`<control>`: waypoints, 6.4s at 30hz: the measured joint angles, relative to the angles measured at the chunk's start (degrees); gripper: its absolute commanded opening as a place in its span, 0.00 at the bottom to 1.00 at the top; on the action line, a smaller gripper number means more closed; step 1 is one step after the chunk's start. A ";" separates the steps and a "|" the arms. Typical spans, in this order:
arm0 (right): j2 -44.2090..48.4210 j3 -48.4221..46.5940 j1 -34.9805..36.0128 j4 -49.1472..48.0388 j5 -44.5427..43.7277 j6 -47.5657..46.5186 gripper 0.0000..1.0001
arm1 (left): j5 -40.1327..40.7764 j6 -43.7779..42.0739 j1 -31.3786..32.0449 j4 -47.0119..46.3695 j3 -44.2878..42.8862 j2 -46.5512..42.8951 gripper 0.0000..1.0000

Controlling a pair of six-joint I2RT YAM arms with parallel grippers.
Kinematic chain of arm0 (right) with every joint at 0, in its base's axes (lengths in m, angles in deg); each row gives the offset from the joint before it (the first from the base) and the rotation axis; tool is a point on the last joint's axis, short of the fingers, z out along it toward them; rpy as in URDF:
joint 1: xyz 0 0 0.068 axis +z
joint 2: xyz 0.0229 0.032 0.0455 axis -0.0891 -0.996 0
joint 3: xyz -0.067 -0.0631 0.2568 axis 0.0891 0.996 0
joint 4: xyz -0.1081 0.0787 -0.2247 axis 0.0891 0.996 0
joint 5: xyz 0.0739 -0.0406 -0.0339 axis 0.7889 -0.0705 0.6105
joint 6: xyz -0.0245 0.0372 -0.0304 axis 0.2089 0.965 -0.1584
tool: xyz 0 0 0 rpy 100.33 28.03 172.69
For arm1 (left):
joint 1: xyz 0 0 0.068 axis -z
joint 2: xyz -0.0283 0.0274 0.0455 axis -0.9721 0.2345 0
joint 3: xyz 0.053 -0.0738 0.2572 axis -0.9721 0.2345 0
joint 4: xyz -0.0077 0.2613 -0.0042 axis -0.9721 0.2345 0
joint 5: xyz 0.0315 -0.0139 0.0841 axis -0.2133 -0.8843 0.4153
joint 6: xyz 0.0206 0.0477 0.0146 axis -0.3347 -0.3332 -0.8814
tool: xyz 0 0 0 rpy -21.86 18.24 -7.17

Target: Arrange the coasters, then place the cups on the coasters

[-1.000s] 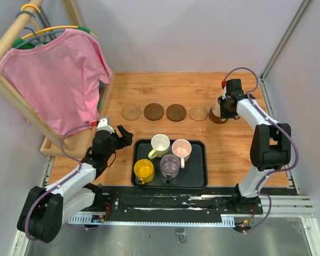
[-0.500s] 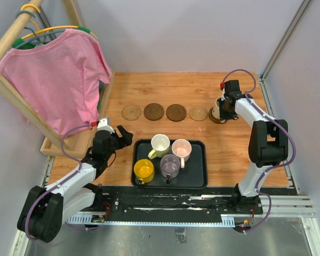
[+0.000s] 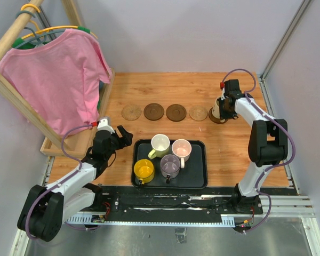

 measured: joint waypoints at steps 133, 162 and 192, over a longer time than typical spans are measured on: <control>35.89 36.54 46.18 -3.78 -4.39 25.24 0.57 | -1.62 0.24 0.00 -0.07 0.09 -1.18 0.81; 31.41 36.81 46.18 -7.21 -3.78 25.49 0.45 | -2.38 1.03 0.00 -1.51 0.83 -0.02 0.81; 29.29 36.76 46.36 -9.18 -4.92 25.07 0.01 | -2.40 1.03 0.00 -2.25 0.90 1.20 0.81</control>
